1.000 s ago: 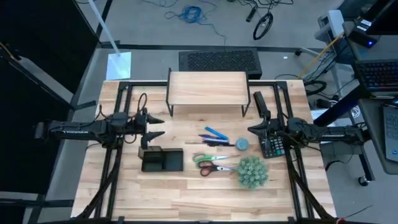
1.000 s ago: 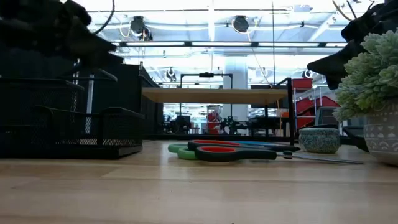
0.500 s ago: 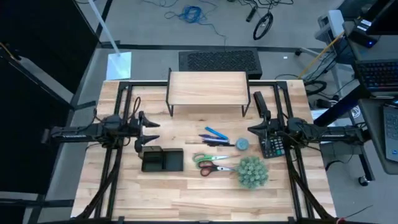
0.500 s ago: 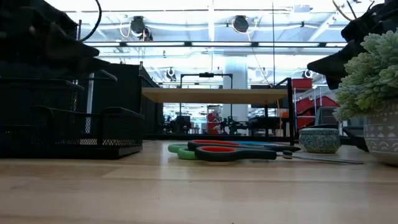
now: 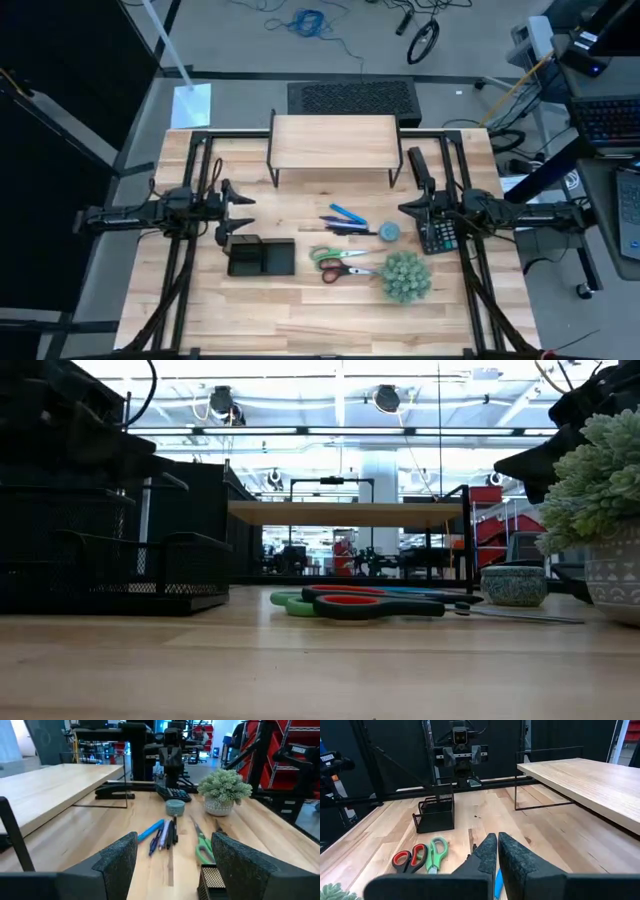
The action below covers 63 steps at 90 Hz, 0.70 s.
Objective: Pick and place office supplies into organizer
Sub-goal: Return to Home Position
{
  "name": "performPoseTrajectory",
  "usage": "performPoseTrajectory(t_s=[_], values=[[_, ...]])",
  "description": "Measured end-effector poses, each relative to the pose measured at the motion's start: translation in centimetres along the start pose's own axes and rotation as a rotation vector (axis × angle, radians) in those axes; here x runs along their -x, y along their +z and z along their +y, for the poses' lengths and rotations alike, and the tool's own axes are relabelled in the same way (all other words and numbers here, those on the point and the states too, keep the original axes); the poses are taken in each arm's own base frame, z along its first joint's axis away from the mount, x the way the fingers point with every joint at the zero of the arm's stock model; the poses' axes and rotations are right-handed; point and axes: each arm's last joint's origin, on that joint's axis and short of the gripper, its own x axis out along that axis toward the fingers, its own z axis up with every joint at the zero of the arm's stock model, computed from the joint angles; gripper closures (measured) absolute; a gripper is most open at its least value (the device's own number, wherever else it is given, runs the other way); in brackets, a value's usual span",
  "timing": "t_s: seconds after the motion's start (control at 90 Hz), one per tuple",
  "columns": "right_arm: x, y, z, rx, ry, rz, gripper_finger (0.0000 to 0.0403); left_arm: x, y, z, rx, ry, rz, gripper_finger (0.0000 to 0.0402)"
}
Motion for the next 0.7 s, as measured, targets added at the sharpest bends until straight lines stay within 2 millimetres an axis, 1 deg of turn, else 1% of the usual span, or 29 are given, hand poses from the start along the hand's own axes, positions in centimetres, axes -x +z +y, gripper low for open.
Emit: performPoseTrajectory(t_s=[0.7], values=[[0.0, 0.0, 0.0, 0.0, 0.0, 0.0, 0.0401, -0.04, -0.08, 0.05, 0.002, 0.017, 0.01, 0.016]])
